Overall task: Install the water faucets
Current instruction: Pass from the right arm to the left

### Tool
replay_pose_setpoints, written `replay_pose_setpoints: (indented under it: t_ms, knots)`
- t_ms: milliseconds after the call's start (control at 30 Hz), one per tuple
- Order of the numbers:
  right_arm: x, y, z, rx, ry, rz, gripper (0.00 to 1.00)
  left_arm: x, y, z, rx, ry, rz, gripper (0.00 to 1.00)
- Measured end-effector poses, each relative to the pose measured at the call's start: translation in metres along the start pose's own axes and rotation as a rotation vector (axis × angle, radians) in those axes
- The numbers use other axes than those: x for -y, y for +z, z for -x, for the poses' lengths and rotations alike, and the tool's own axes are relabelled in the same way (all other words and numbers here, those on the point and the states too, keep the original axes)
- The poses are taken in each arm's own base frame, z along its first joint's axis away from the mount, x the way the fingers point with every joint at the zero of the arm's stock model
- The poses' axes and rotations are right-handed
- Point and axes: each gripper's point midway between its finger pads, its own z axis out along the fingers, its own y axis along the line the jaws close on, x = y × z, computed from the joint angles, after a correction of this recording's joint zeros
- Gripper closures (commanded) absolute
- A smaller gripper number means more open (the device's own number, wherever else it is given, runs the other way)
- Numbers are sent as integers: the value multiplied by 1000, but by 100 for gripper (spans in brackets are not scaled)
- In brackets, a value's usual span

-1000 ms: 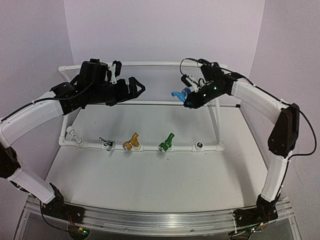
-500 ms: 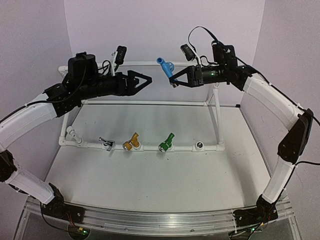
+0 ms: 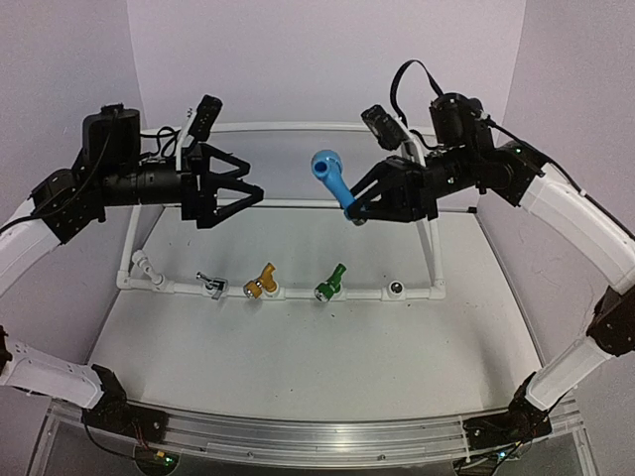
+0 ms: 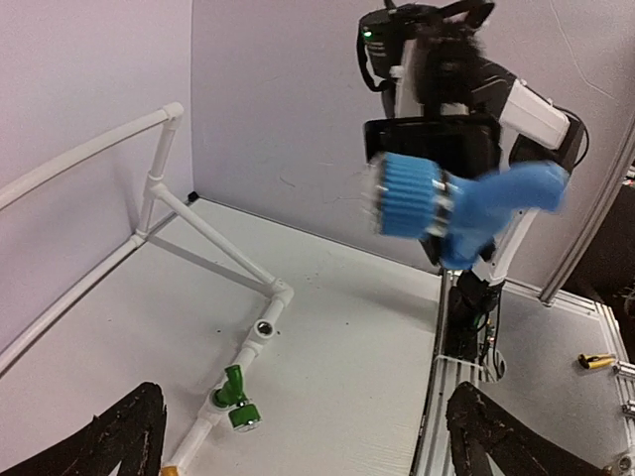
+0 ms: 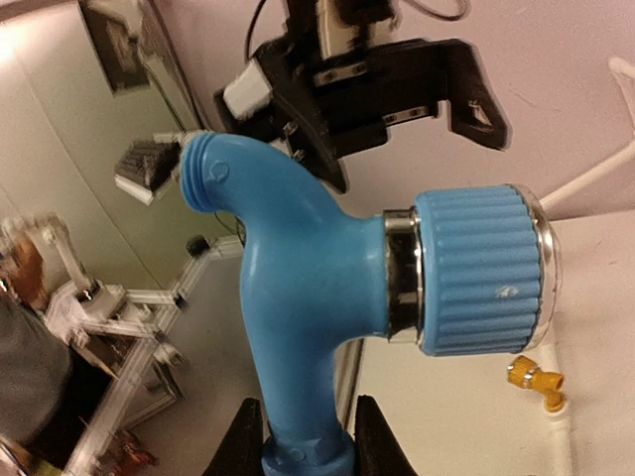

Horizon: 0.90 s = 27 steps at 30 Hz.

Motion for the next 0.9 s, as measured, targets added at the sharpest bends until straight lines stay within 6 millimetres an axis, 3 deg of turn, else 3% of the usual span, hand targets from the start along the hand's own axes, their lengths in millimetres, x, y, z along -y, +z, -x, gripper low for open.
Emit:
replay_pose_setpoints:
  t_ms: [133, 267, 433, 567, 900]
  knots:
    - [-17, 14, -13, -116, -224, -45, 100, -3, 27, -10, -55, -165, -65, 1]
    - [-2, 3, -33, -251, -403, -146, 100, -1, 46, -20, -114, -371, -131, 4]
    - [10, -9, -45, -398, -578, -190, 100, 13, 54, -7, -154, -566, -246, 10]
    - [12, -7, -50, -473, -689, -170, 100, 26, 58, 9, -191, -689, -363, 13]
    - [14, 7, -69, -571, -768, -113, 100, 34, 67, -7, -336, -854, -436, 18]
